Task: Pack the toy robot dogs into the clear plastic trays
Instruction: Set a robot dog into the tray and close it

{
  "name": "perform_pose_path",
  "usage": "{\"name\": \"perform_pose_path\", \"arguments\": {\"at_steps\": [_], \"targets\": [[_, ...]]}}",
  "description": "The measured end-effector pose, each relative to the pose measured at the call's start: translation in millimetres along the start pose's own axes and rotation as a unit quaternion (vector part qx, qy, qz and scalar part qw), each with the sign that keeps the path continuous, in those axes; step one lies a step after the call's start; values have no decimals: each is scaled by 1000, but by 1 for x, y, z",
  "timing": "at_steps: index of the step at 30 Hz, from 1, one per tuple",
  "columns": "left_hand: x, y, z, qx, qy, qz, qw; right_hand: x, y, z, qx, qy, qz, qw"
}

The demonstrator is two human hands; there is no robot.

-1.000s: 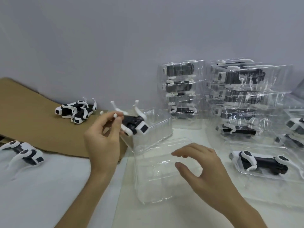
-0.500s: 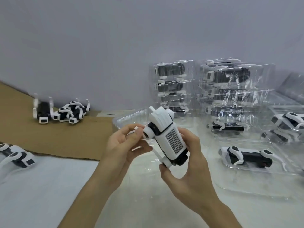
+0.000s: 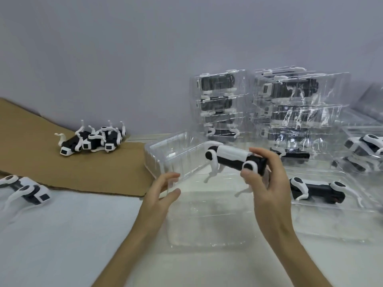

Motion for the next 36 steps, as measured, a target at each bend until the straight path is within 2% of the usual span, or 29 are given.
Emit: {"name": "perform_pose_path", "arguments": {"at_steps": [2,5,15,20,28,36], "targets": [[0,-1,-1,14,-1,11,1000,-5,-3,-3,-18,41,-27,999],[0,0,0,20,10,2,1000,-13,-4,-5,-12,80,-11,997],[-3,4,1,31,25,-37,998,-30,11,8,92,124,97,983],[-5,4,1,27,27,-37,999,-27,20,14,158,107,178,965],[-2,5,-1,28,36,-38,998,-26,18,10,156,100,175,967],[-6,5,2,30,49,-45,997,-29,19,11,197,82,207,955]]}}
Point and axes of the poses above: each hand's wrist, its own z-axis away from the middle knuckle, its own y-axis out of the palm, x = y × z, the point moved 6 cm from there along -z, towards the middle knuckle, and after that the axes turned 9 degrees about -y, right-handed, at the moved point
